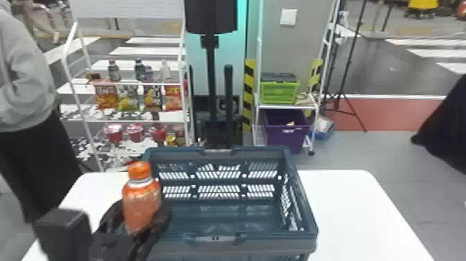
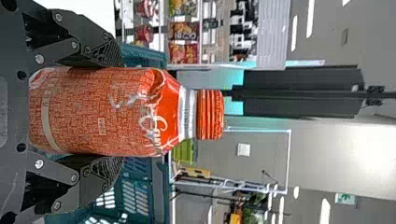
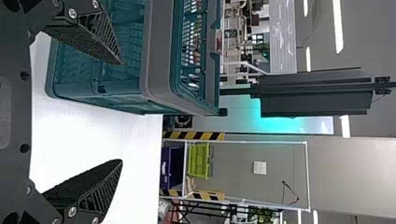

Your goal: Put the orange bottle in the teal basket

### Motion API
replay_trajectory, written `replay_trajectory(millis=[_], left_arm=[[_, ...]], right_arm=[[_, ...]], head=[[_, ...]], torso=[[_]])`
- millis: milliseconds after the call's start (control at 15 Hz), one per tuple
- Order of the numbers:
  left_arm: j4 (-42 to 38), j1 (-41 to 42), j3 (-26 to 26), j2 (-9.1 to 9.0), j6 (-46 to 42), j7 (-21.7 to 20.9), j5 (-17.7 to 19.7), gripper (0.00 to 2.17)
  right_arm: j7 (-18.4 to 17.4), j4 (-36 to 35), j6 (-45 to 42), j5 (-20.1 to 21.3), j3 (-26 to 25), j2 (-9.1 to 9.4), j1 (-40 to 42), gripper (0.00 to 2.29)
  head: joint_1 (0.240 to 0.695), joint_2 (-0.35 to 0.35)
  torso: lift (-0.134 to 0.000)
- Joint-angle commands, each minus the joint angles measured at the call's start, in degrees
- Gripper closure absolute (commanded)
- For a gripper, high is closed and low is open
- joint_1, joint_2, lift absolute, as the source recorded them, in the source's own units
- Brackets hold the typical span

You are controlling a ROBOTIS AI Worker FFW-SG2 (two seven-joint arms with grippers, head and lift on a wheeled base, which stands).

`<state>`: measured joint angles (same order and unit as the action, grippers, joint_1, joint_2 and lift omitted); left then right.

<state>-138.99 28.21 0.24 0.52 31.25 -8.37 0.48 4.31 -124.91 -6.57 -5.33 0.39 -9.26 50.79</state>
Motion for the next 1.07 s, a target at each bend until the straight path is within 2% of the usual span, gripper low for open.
replay_trajectory(millis=[0,67,200,400,600,667,733,800,867,1000], left_arm=[[2.59,-9.57,-1.03,3.26,13.36,-2.26,-0.3,0.54],[4.96,-13.7,-2.52,5.02,16.52,-3.05,-0.3,0.54],[9.79,-19.94,-4.28,7.3,18.46,-4.64,-0.48,0.54],[19.81,-30.05,-7.71,11.08,21.62,-9.56,-0.56,0.54],[32.38,-40.25,-11.49,13.19,22.32,-16.85,-0.83,0.54],[38.27,-44.2,-12.45,13.28,23.03,-21.16,-0.39,0.54],[43.37,-47.45,-13.07,13.01,23.55,-23.62,-0.12,0.54],[48.55,-51.15,-15.97,12.84,23.38,-25.29,-1.18,0.54],[52.77,-53.52,-17.99,12.31,23.03,-27.4,-3.55,0.54],[61.74,-57.91,-21.07,9.94,21.62,-32.94,-9.26,0.54]], right_arm=[[0.0,-0.07,0.55,-0.03,-0.22,0.12,-0.16,0.14],[0.0,-0.07,1.78,-0.03,-0.22,0.12,-0.25,0.14],[0.0,0.02,2.31,0.06,-0.3,0.29,-0.34,0.14],[-0.09,0.02,3.01,0.06,-1.01,0.64,-0.34,0.14],[-0.09,0.37,3.01,0.06,-1.71,0.99,-0.16,0.14],[-0.09,0.64,3.01,-0.03,-1.97,0.99,-0.08,0.14],[-0.09,0.99,2.84,-0.03,-2.15,0.99,-0.08,0.14],[-0.18,1.34,2.84,-0.03,-2.33,1.08,-0.08,0.14],[-0.18,1.51,2.84,-0.47,-2.41,1.08,-0.08,0.14],[-0.18,2.22,2.84,-1.08,-2.85,0.99,-0.25,0.14]], head=[[0.499,0.0],[0.499,0.0],[0.499,0.0],[0.499,0.0],[0.499,0.0],[0.499,0.0],[0.499,0.0],[0.499,0.0],[0.499,0.0],[0.499,0.0]], torso=[[0.0],[0.0],[0.0],[0.0],[0.0],[0.0],[0.0],[0.0],[0.0],[0.0]])
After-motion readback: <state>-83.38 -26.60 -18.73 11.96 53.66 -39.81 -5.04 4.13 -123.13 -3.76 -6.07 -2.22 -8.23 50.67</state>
